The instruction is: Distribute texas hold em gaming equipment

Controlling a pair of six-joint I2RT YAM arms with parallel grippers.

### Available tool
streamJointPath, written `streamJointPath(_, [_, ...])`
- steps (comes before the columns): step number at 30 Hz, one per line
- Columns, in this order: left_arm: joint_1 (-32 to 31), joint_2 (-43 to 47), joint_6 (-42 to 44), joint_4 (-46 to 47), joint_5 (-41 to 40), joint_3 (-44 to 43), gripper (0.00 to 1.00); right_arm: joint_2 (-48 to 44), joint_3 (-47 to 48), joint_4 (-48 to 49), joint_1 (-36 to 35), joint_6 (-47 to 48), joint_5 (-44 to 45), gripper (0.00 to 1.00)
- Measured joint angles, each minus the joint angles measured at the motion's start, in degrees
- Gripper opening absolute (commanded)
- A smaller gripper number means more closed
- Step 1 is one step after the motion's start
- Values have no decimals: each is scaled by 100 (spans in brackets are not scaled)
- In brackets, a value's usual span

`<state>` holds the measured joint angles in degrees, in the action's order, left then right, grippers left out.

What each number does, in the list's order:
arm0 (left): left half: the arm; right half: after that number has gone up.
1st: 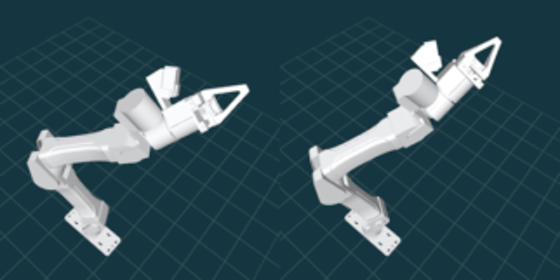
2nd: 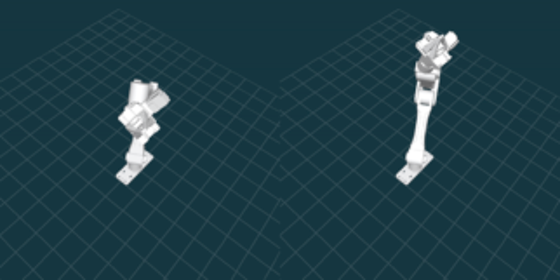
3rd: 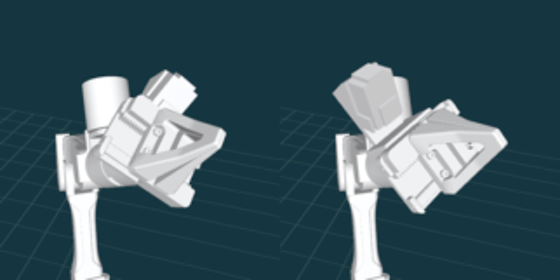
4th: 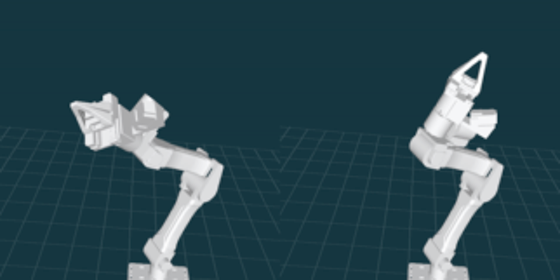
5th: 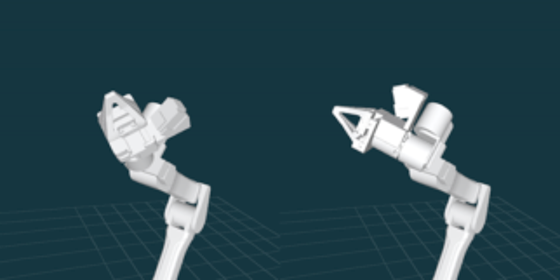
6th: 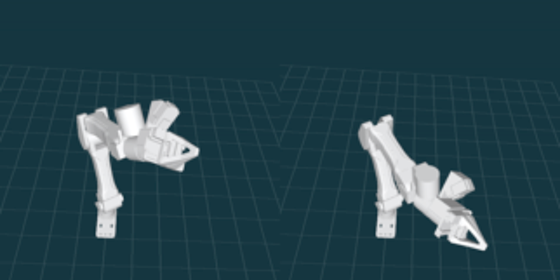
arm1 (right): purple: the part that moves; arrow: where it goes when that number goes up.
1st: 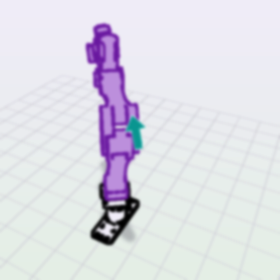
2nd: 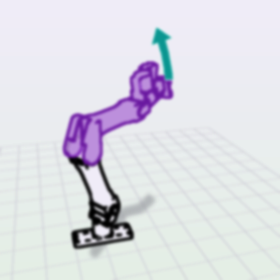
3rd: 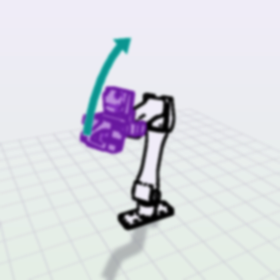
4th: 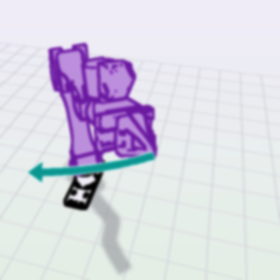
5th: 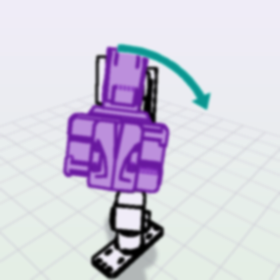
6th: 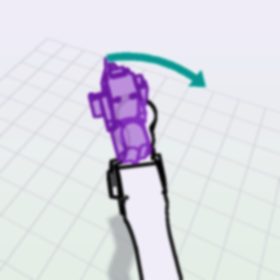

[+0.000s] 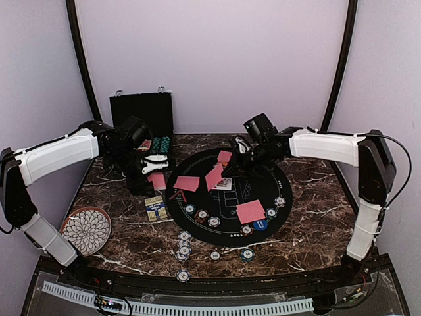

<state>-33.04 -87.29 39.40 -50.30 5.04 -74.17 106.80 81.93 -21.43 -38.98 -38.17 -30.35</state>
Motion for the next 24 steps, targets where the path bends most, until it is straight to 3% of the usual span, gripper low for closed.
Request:
streamJointPath(10, [66, 28, 2, -9, -2, 42, 0, -42, 903, -2391, -42, 1106, 2566, 0])
streamJointPath(14, [72, 46, 2, -9, -2, 46, 0, 146, 1687, -3171, -225, 1272, 3672, 0])
streamJointPath(24, [101, 125, 4, -13, 2, 50, 0, 2413, 4168, -4809, -1161, 1416, 5910, 0])
